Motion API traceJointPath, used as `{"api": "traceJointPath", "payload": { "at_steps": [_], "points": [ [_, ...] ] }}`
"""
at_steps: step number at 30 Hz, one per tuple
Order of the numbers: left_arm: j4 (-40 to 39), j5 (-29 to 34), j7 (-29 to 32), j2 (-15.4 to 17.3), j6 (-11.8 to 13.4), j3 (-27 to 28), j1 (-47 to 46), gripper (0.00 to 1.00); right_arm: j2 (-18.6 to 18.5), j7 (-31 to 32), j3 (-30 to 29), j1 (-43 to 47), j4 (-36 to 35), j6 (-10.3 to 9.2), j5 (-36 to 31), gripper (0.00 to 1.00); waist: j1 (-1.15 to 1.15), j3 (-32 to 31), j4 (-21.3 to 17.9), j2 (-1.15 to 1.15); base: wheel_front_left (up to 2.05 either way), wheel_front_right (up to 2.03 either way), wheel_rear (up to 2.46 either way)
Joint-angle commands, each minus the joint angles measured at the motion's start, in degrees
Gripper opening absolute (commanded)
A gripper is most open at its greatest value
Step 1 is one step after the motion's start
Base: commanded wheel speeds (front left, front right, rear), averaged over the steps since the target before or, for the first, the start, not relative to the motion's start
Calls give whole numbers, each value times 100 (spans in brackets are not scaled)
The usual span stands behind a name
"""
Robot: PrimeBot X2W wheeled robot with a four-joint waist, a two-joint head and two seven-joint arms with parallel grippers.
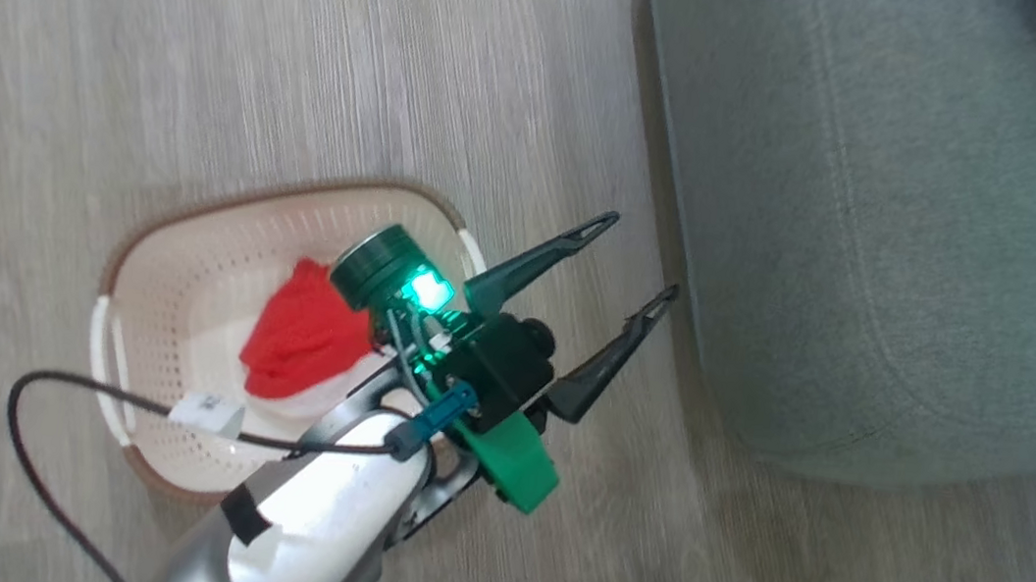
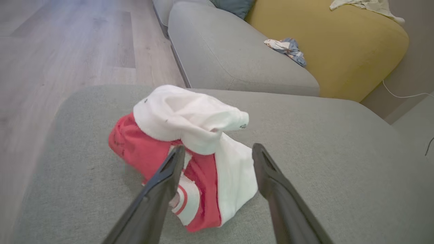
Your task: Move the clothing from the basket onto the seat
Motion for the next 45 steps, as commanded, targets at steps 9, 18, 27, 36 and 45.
{"api": "traceJointPath", "payload": {
  "at_steps": [9,18,27,36,45],
  "points": [
    [-382,-211,-28,-61,148,358,478,100,-241,-54,227,678,-1026,-2,470,100,1,-993,215,-1,0,0,0],
    [-598,-390,-28,-62,341,669,908,100,-224,-54,-156,1623,-2920,-2,793,100,1,-1627,736,-1,0,0,0],
    [-754,-404,-28,-63,627,1129,1161,100,422,-54,-908,3314,-5007,-2,551,100,1,-1973,1382,-1,0,0,0],
    [-795,-503,-28,-63,918,1937,1586,100,1239,-54,-1107,4614,-5918,-2,168,100,1,-2189,1830,-1,0,0,0],
    [-634,-492,-28,-63,1234,2243,1958,100,1900,-54,-1263,5326,-6004,-2,-131,100,1,-2338,2083,-1,0,0,0]
  ]
}}
